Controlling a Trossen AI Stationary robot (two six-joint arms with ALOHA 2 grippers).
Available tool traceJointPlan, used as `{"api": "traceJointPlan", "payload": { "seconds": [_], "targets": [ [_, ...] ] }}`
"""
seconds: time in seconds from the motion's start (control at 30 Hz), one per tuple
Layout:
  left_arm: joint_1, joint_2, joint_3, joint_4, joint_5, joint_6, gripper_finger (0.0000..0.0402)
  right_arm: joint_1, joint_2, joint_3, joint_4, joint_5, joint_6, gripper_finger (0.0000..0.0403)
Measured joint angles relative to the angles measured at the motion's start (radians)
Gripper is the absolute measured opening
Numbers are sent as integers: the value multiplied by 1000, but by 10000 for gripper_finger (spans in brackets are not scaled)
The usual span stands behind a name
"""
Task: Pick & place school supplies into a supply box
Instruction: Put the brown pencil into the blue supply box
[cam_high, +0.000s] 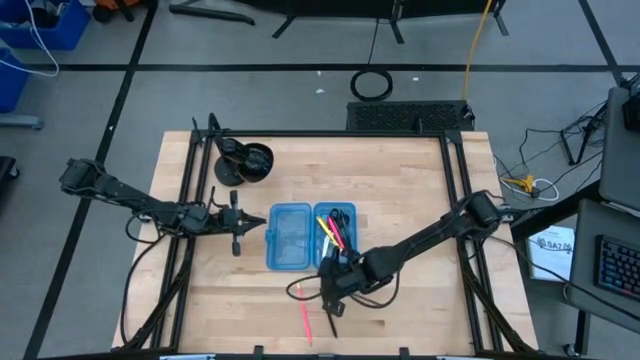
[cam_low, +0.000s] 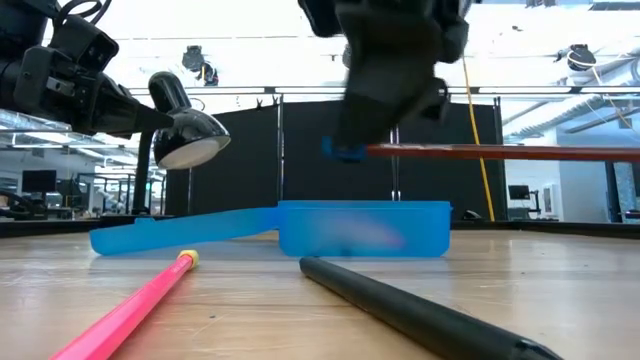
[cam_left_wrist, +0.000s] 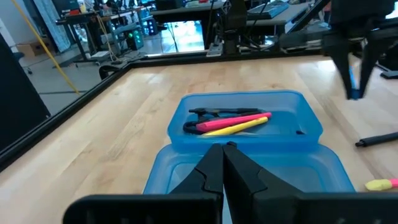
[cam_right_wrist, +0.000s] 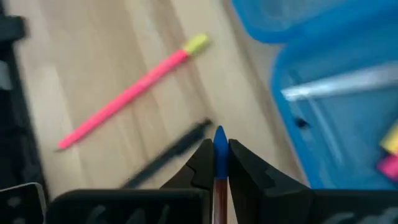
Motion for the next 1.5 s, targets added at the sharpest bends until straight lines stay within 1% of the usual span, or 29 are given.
{"api": "traceJointPlan", "payload": {
  "seconds": [0.1,0.2,0.37,0.5,0.57,0.63,0.7,0.77,0.97,1.23,1.33,1.5],
  "targets": [
    [0,0,0,0,8,-13,8,3,-37,-3,23,46,25,18],
    [0,0,0,6,25,-34,8,-4,-101,-1,37,147,78,18],
    [0,0,0,15,25,-53,8,-68,-200,0,96,282,188,18],
    [0,0,0,14,25,-81,8,-136,-269,3,132,357,224,18],
    [0,0,0,14,25,-93,8,-178,-275,3,111,398,273,18],
    [0,0,0,14,25,-111,8,-221,-269,1,89,410,315,18],
    [0,0,0,12,25,-124,8,-257,-250,1,90,423,347,18],
    [0,0,0,10,25,-126,8,-277,-228,-8,105,462,380,18],
    [0,0,0,-18,24,-154,8,-308,-179,-105,167,458,471,18],
    [0,0,0,-32,24,-170,8,-325,-175,-294,375,460,565,18],
    [0,0,0,-32,24,-176,8,-333,-175,-345,387,455,622,18],
    [0,0,0,-32,24,-173,8,-338,-175,-384,386,448,650,18]
  ]
}}
